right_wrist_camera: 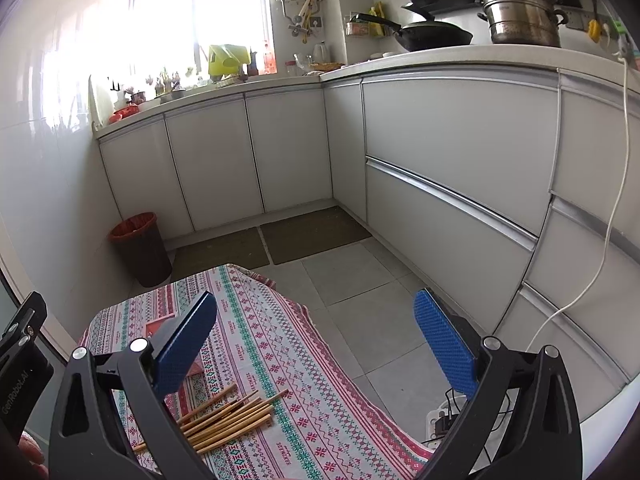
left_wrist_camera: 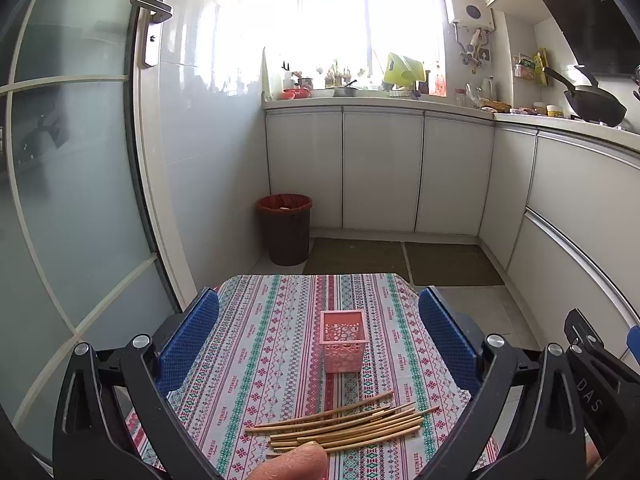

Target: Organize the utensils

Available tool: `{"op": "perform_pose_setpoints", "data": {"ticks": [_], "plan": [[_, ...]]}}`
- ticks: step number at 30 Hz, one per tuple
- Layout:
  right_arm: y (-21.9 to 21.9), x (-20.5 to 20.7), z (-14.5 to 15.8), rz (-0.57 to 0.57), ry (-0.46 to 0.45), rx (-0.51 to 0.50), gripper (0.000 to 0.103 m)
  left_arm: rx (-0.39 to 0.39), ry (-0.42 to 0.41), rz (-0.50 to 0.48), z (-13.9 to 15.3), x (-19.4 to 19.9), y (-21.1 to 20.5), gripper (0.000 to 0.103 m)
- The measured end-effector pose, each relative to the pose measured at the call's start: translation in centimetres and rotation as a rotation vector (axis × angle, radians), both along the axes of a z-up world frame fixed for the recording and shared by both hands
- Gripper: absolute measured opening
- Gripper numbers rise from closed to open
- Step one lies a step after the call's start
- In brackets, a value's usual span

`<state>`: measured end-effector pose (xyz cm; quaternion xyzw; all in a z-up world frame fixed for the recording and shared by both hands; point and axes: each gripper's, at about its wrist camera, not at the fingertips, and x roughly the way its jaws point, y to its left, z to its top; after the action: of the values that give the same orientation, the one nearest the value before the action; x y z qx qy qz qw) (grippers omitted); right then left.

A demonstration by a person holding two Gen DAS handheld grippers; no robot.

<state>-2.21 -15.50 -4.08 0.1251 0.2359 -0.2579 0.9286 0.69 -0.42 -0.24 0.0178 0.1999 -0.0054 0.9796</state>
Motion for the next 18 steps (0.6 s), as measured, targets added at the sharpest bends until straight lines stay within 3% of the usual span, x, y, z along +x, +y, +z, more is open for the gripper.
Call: {"op": "perform_pose_setpoints", "data": {"ticks": [18], "plan": [[-0.11,0.2,-0.31,0.008,0.013,0.009,0.096,0.003,0.006,0.005,-0.32,0.02,0.24,0.096]]}}
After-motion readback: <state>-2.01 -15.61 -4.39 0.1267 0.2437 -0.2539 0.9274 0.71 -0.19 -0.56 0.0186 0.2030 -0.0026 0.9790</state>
